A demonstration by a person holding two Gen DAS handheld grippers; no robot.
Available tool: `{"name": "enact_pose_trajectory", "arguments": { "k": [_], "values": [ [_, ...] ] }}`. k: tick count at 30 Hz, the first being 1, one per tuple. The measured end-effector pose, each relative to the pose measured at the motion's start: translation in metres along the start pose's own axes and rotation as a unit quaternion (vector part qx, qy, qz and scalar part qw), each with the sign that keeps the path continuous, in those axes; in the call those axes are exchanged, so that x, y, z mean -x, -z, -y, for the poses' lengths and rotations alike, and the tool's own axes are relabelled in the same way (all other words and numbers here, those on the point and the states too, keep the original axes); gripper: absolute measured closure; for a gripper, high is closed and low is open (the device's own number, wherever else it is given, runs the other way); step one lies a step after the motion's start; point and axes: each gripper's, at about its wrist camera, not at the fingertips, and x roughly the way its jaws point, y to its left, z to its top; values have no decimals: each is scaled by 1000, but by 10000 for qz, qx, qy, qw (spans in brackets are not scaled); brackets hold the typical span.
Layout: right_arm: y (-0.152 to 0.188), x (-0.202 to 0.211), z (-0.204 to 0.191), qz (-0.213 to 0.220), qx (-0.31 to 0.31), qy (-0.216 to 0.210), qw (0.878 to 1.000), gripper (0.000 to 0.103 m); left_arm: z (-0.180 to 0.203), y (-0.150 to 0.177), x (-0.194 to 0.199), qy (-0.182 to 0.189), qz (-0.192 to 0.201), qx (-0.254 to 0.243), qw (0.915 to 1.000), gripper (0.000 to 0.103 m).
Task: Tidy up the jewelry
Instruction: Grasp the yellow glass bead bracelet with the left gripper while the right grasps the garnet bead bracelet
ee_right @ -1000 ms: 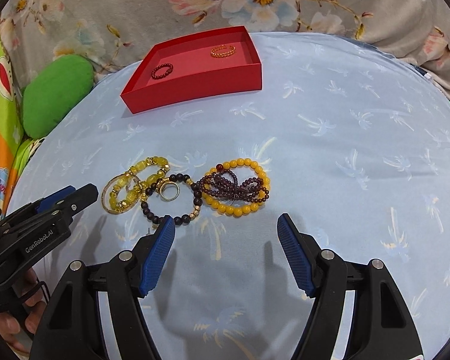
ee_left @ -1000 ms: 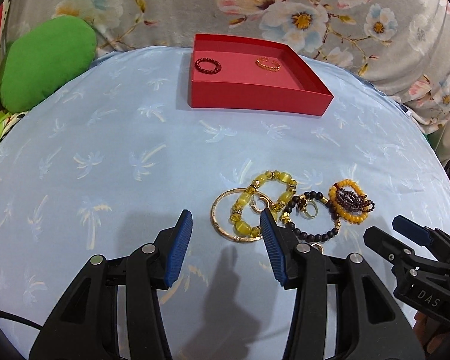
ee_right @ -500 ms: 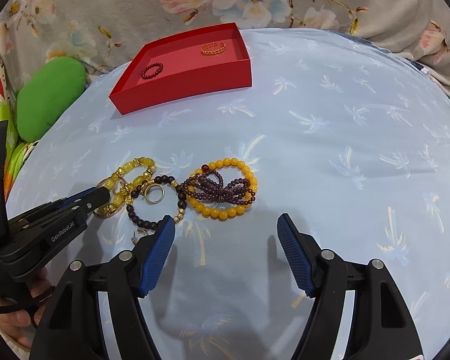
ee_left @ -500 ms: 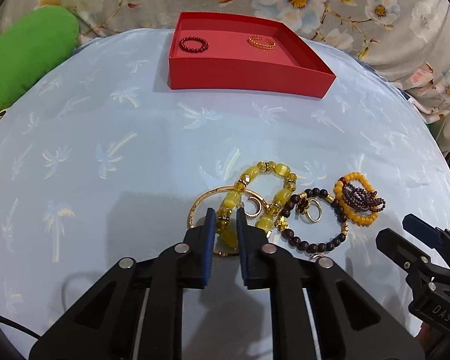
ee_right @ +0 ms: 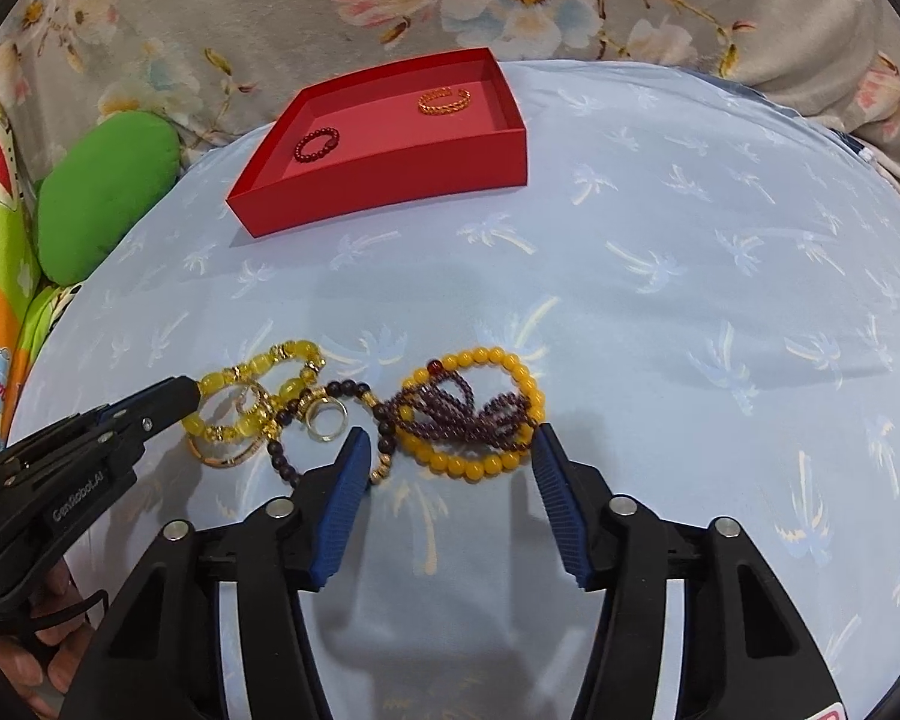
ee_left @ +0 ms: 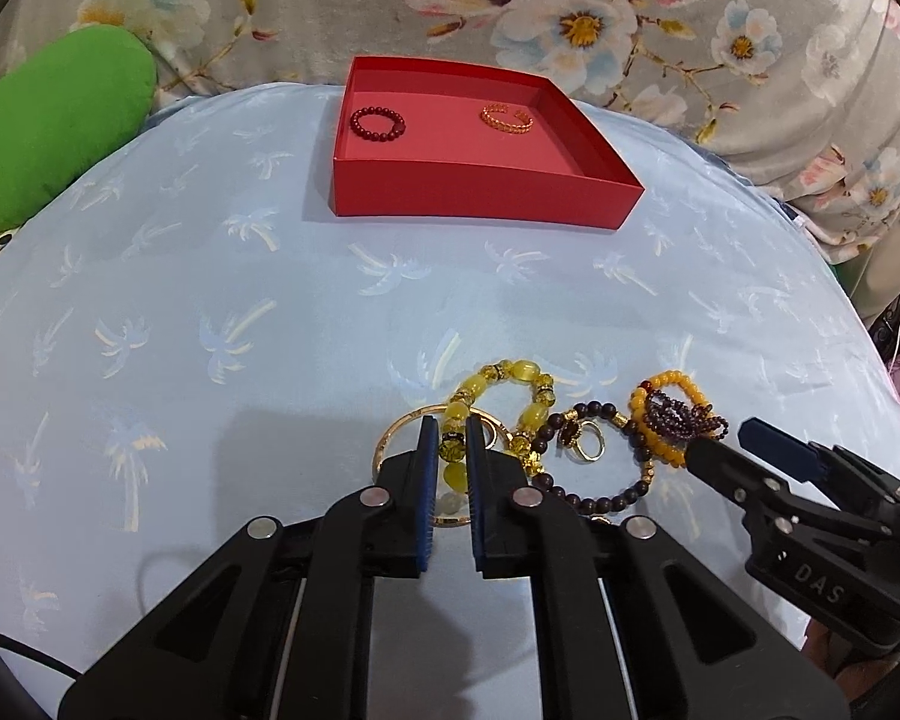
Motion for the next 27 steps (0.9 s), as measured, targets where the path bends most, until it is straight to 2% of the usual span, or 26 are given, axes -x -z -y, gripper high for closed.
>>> {"name": "enact_pose_trajectory", "arguments": {
  "k": [2, 6, 8, 10, 12, 13, 27],
  "values": [
    [-4, -3, -3, 8, 40, 4, 10000, 61, -1, 0, 0, 16, -3, -12, 10000, 94],
    [-10, -11, -4, 16, 37, 80, 10000, 67, -3, -1, -1, 11, -13, 3, 10000, 94],
    [-11, -15, -4, -20, 61, 94, 9999, 76, -4, -1, 0, 9, -11, 25, 10000, 94],
    [-12, -19, -3, -54, 89, 80, 9999, 78, -4, -1, 1, -1, -10, 25, 10000, 94],
    [-13, -22, -1, -82, 90, 96, 9999, 88, -5, -2, 1, -3, -5, 23, 10000, 94],
    [-13, -23, -1, -113, 86, 113, 9998, 97, -5, -2, 2, -7, 2, 27, 10000, 94],
    [-20, 11, 11, 258, -191, -50, 9995, 98, -2, -9, 21, 80, 161, -8, 9998, 94]
  ]
}}
